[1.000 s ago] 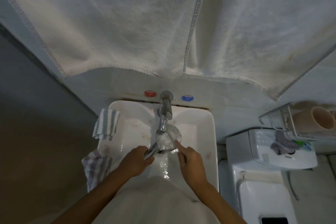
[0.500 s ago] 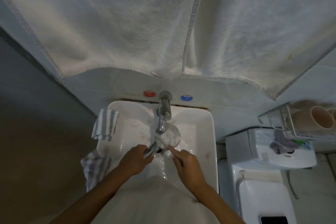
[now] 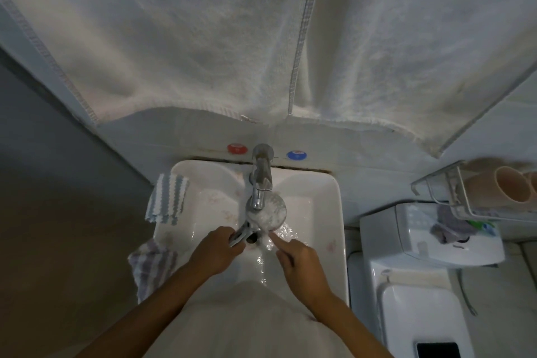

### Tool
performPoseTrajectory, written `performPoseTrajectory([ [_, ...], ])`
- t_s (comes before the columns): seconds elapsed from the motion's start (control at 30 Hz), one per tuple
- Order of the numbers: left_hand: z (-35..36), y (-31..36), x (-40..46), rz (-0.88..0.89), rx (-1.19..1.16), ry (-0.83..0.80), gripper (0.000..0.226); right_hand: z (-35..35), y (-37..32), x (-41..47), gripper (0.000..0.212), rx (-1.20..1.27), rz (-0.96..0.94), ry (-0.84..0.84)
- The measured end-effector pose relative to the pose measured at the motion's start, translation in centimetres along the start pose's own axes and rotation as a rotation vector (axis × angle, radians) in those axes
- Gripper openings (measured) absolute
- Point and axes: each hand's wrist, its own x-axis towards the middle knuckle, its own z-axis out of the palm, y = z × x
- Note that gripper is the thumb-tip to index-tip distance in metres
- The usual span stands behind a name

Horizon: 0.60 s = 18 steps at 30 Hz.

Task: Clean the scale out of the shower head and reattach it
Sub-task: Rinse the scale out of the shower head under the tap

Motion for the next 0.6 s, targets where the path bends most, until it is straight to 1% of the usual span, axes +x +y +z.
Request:
performPoseTrajectory([
  [0.07, -0.03, -0.11, 0.18, -0.005, -0.003, 0.006, 0.025, 0.01, -0.07, -0.19, 0.057, 0.004, -0.008, -0.009],
  [0.2, -0.06, 0.42, 0.47, 0.004, 0.015, 0.033, 0.029, -0.31, 0.36, 0.03, 0.057, -0.032, 0.083, 0.064],
  [0.33, 0.09, 0.28, 0.52, -0.013, 0.001, 0.032, 0.03, -0.27, -0.43, -0.47, 0.052, -0.031, -0.007, -0.047],
  [0.37, 0.07, 0.23, 0.55, -0.017, -0.006, 0.034, 0.028, -0.28, -0.41, -0.49, 0.052, -0.034, -0.002, -0.042],
  [0.47, -0.1, 0.42, 0.72, -0.028, -0.052, 0.034, 0.026, -0.43, 0.27, -0.14, 0.054, -0.048, 0.076, 0.054],
  [0.5, -0.13, 0.46, 0.81, -0.03, -0.056, 0.034, 0.026, -0.47, 0.29, -0.09, 0.054, -0.049, 0.074, 0.051],
  [0.6, -0.11, 0.33, 0.99, -0.031, -0.038, 0.036, 0.027, -0.34, -0.36, -0.37, 0.052, -0.036, 0.001, -0.05],
])
